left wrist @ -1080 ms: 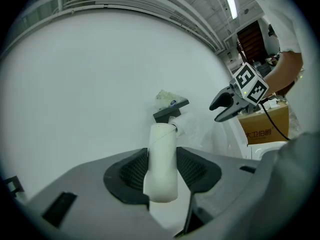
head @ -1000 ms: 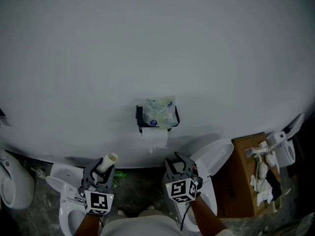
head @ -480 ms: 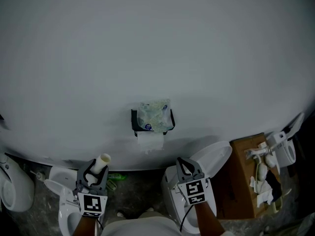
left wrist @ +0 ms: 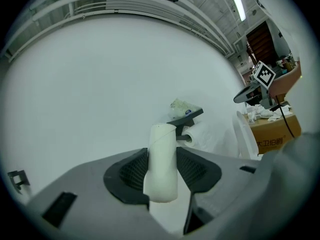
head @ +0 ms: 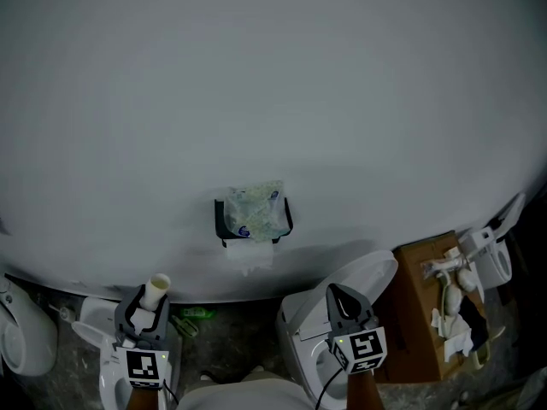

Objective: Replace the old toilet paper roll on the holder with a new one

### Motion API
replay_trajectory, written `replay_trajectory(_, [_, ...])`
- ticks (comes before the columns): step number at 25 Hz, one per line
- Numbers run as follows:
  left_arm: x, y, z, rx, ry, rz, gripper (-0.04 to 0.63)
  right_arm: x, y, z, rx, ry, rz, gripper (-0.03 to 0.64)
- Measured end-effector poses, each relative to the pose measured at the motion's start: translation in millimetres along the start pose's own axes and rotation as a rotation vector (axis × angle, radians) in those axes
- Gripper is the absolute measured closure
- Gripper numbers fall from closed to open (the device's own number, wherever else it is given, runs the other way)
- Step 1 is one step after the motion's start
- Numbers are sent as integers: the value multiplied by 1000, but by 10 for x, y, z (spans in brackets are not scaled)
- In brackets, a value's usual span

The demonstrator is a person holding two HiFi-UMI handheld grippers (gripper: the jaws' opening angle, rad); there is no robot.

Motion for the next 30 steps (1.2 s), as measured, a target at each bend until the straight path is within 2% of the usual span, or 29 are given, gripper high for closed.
replay_trajectory(3, [-34, 40, 69, -26, 29, -13, 408, -49, 60, -57, 22, -3, -10, 617])
replay_trajectory(10, [80, 131, 205, -65, 62, 32, 408, -84, 53, -50, 22, -8, -15, 617])
replay_trajectory(16, [79, 96, 248, -48, 45, 43, 408, -191, -69, 79, 0, -4, -18, 617])
replay_trajectory(22, [74, 82, 360, -38, 52, 17, 408, -334, -223, 263, -23, 24, -11, 617])
replay_trajectory(30, [104, 83, 523, -38, 66, 8, 408, -492, -321, 445, -51, -9, -38, 617])
Point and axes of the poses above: the fingertips, and each gripper's own axes: y backward along the fingers, z to its left, x out of its underside, the point moved 2 cm from there along y, backward along the fingers, and after that the axes turned 4 degrees about y, right-handed, at the moved point
